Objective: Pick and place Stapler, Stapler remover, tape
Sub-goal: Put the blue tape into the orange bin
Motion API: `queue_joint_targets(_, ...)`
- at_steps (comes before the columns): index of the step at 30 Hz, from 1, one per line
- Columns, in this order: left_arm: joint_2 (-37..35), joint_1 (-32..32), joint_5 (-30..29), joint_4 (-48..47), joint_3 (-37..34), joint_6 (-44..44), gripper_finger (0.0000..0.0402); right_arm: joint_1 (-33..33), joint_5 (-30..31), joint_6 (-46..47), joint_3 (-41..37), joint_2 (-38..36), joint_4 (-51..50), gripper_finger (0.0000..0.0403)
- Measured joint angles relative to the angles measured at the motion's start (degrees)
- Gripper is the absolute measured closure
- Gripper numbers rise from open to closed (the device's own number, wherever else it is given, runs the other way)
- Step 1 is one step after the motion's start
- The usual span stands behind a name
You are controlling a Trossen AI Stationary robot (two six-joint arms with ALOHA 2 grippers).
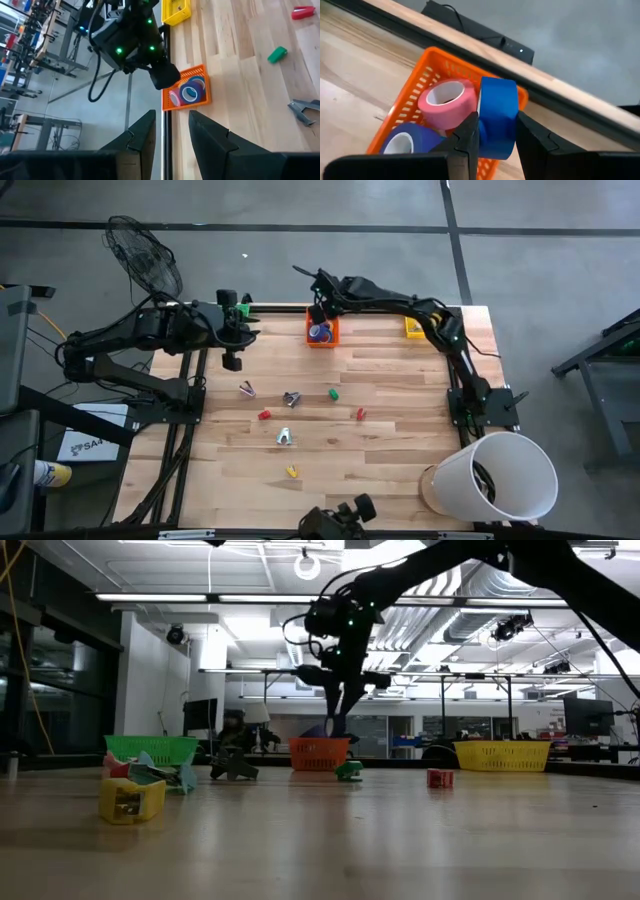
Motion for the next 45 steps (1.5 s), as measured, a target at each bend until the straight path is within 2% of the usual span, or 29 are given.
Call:
queue_joint_targets(4,0.0,0.0,0.0,-0.6,0.0,0.0,0.0289,0.0,-1.2,2.1,0.0,1.3,1.0,0.0313)
queue_joint_targets(11,0.0,0.0,0.0,-0.7,0.0,-0.1,0.0289,0.3,0.6,5.3,0.0,1.5,0.2,0.0313)
queue_joint_targets(38,0.0,0.0,-2.1,-0.7,0.0,0.2,0.0289,2.1,0.7,6.8,0.0,3.0,-0.3,0.0308)
queue_joint_targets(41,0.0,0.0,-2.1,-0.6,0.0,0.2,0.0289,2.2,0.4,7.3,0.0,3.0,-0.2,0.0296)
queue_joint_targets(45,0.0,0.0,-2.1,-0.7,0.0,0.2,0.0289,2.2,-0.5,8.0,0.0,3.0,-0.8,0.0255)
